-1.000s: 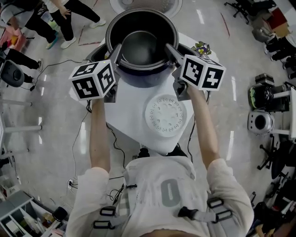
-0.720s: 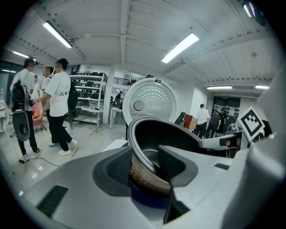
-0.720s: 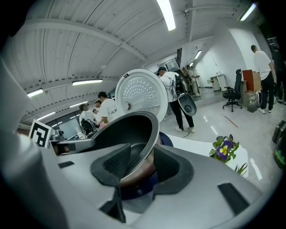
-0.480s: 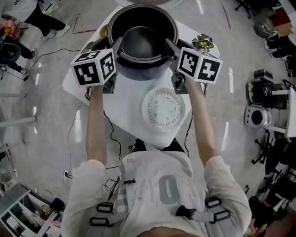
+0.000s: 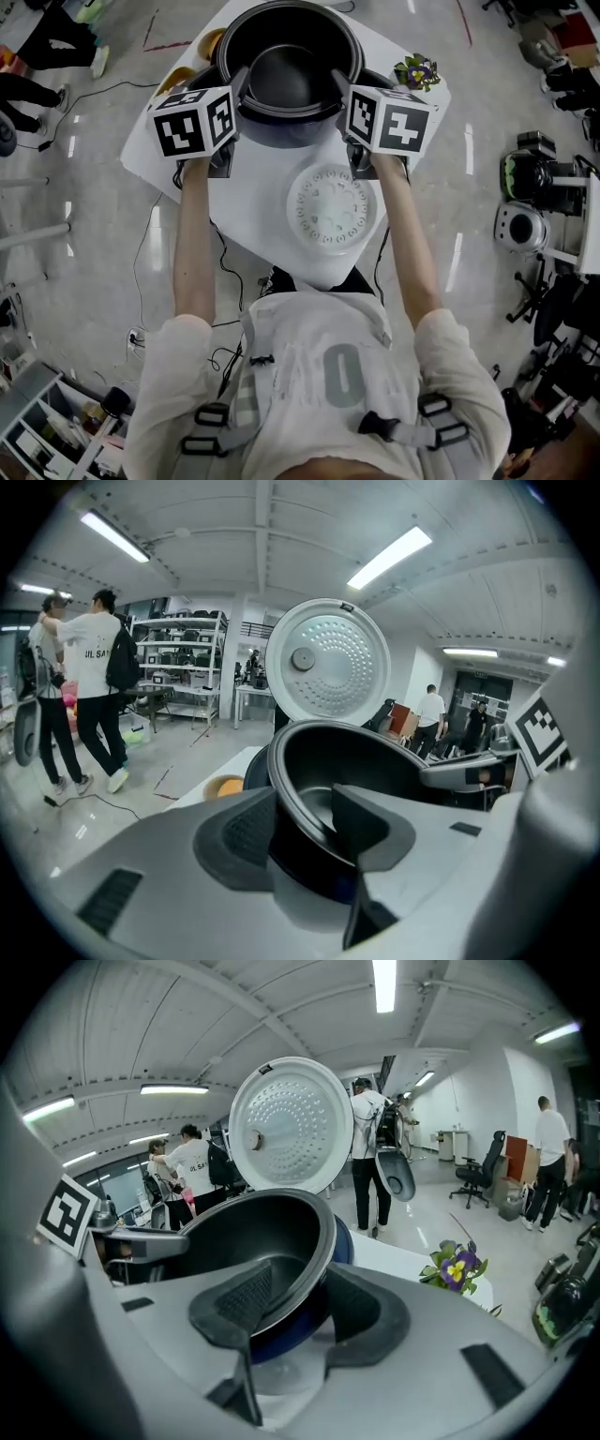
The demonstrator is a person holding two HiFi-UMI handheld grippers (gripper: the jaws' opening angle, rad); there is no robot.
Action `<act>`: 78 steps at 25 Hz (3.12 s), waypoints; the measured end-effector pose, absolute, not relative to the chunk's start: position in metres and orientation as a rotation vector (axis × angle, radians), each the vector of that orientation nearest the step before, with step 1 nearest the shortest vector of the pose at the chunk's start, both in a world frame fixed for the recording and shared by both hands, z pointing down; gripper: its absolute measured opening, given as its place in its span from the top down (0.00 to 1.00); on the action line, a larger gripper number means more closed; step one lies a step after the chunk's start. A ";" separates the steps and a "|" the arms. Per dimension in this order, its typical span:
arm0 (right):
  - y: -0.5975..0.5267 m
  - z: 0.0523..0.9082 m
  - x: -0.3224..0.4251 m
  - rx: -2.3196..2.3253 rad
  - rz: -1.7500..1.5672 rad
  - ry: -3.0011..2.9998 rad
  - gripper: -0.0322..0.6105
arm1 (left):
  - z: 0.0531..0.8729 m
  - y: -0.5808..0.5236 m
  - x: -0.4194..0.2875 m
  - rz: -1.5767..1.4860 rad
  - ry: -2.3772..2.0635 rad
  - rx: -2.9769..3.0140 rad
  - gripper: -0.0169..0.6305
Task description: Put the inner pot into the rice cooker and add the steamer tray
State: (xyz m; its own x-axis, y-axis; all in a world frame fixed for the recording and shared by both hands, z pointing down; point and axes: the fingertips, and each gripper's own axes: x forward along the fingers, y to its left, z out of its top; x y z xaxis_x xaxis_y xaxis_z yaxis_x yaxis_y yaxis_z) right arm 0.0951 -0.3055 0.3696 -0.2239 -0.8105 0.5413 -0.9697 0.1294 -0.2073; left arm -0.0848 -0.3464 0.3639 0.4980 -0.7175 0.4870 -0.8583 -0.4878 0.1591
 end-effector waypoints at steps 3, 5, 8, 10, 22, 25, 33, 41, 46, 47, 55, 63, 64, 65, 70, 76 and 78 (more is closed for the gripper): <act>-0.307 0.369 0.094 1.753 0.722 -2.132 0.66 | 0.365 -0.348 -0.086 0.445 -1.296 2.369 0.69; -0.309 0.370 0.094 1.772 0.680 -2.130 0.66 | 0.364 -0.350 -0.087 0.422 -1.306 2.379 0.69; -0.310 0.372 0.095 1.792 0.575 -2.078 0.65 | 0.366 -0.350 -0.085 0.422 -1.319 2.392 0.69; -0.309 0.373 0.097 1.802 0.530 -2.059 0.66 | 0.366 -0.350 -0.083 0.424 -1.325 2.398 0.69; -0.310 0.369 0.092 1.856 0.425 -2.027 0.65 | 0.365 -0.351 -0.093 0.405 -1.496 2.449 0.68; -0.310 0.370 0.091 1.856 0.439 -2.040 0.66 | 0.365 -0.351 -0.094 0.415 -1.501 2.447 0.68; -0.302 0.345 0.096 1.852 0.304 -2.034 0.64 | 0.355 -0.348 -0.100 0.355 -1.548 2.440 0.68; -0.247 0.292 0.099 1.813 0.028 -2.125 0.57 | 0.309 -0.286 -0.107 0.074 -1.590 2.494 0.68; -0.194 0.311 0.117 1.803 -0.033 -2.078 0.57 | 0.323 -0.218 -0.068 0.114 -1.496 2.646 0.68; -0.185 0.318 0.119 1.804 -0.019 -2.074 0.57 | 0.332 -0.207 -0.060 0.144 -1.467 2.675 0.68; -0.126 0.387 0.137 1.831 0.159 -2.025 0.58 | 0.397 -0.148 -0.027 0.283 -1.237 2.723 0.68; -0.088 0.469 0.151 1.822 0.451 -1.933 0.58 | 0.482 -0.115 -0.028 0.568 -1.093 2.610 0.68; -0.081 0.481 0.153 1.819 0.483 -1.908 0.58 | 0.491 -0.111 -0.031 0.600 -1.085 2.593 0.68; -0.074 0.493 0.155 1.813 0.517 -1.880 0.58 | 0.500 -0.106 -0.035 0.629 -1.076 2.575 0.68; -0.041 0.538 0.159 1.780 0.694 -1.813 0.58 | 0.529 -0.090 -0.041 0.709 -1.016 2.519 0.68; -0.027 0.557 0.152 1.807 0.810 -1.806 0.62 | 0.548 -0.086 -0.040 0.747 -0.985 2.479 0.68; -0.031 0.560 0.151 1.805 0.824 -1.812 0.63 | 0.549 -0.087 -0.040 0.740 -0.964 2.464 0.68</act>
